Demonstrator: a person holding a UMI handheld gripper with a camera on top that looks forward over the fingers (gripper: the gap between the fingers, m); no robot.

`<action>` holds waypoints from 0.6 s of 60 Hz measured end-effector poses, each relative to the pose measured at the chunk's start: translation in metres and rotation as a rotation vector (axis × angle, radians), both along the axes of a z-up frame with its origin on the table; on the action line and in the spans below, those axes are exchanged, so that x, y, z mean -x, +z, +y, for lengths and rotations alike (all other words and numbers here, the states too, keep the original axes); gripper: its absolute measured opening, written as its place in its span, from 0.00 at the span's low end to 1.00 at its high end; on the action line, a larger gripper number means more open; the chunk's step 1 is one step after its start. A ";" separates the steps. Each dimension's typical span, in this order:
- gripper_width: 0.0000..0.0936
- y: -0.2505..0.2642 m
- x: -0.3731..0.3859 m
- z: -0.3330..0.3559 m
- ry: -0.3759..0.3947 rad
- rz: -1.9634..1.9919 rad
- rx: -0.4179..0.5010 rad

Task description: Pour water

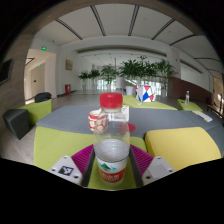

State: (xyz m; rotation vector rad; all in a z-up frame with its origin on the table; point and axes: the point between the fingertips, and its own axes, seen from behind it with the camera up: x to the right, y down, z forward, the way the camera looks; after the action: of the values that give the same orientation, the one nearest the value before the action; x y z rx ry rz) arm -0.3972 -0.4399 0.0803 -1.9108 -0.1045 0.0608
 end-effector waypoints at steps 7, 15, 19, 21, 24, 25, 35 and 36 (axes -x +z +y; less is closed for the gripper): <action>0.52 -0.003 0.002 0.009 0.021 0.000 -0.046; 0.39 0.000 0.003 0.011 0.021 0.020 -0.057; 0.38 0.000 -0.002 0.013 0.017 0.022 -0.055; 0.38 0.003 -0.003 0.013 0.015 0.019 -0.054; 0.38 0.009 -0.009 0.014 0.007 0.011 -0.058; 0.38 0.012 -0.011 0.014 0.004 0.006 -0.060; 0.38 0.053 -0.067 0.028 -0.088 -0.036 -0.098; 0.38 0.059 -0.075 0.032 -0.100 -0.047 -0.105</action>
State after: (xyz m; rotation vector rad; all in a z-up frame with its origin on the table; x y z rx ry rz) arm -0.3220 -0.4078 0.1398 -1.8105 -0.0426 -0.0563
